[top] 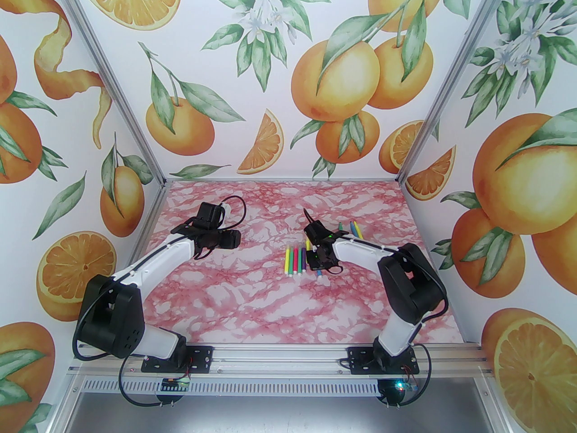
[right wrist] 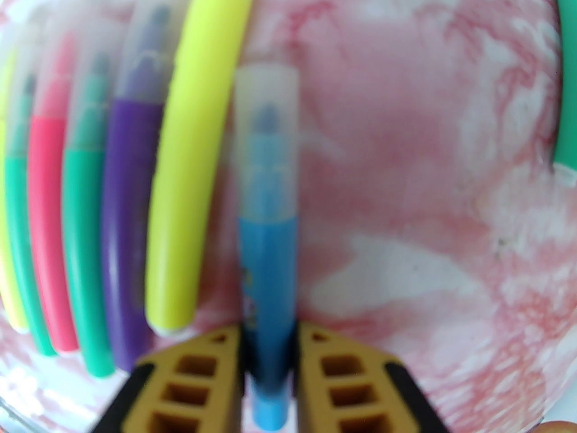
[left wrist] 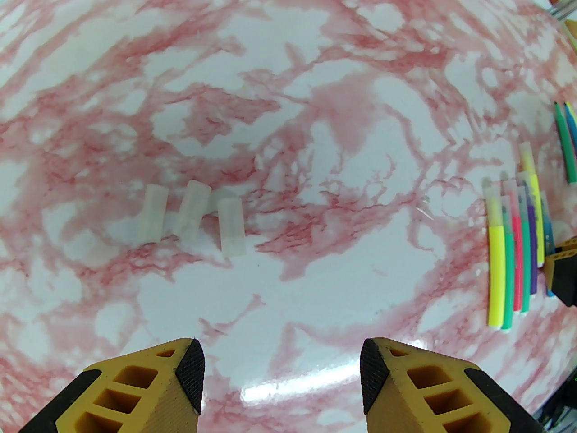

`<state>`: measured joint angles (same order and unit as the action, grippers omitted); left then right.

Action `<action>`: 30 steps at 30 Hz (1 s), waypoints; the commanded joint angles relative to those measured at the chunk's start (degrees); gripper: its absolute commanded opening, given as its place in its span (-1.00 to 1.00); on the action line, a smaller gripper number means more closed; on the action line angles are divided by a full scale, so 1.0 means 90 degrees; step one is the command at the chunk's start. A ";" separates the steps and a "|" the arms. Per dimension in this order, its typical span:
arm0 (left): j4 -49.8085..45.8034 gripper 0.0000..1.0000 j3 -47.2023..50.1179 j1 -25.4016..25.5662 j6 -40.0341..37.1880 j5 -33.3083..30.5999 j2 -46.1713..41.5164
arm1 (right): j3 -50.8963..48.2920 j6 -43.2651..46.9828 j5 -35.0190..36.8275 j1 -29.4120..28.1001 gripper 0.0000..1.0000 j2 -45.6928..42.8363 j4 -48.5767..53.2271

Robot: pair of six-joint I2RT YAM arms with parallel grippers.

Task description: Open the pen caps

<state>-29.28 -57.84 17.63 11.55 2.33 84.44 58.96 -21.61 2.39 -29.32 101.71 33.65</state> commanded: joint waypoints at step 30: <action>0.0794 0.24 0.0094 0.0278 0.0719 0.1280 -0.0187 | -0.0453 0.0580 -0.0575 0.0124 -0.80 -0.1108 -0.0510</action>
<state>-26.22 -57.41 19.20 15.75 9.91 82.54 55.99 -18.33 1.21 -28.36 94.04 32.23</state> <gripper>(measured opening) 0.621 0.139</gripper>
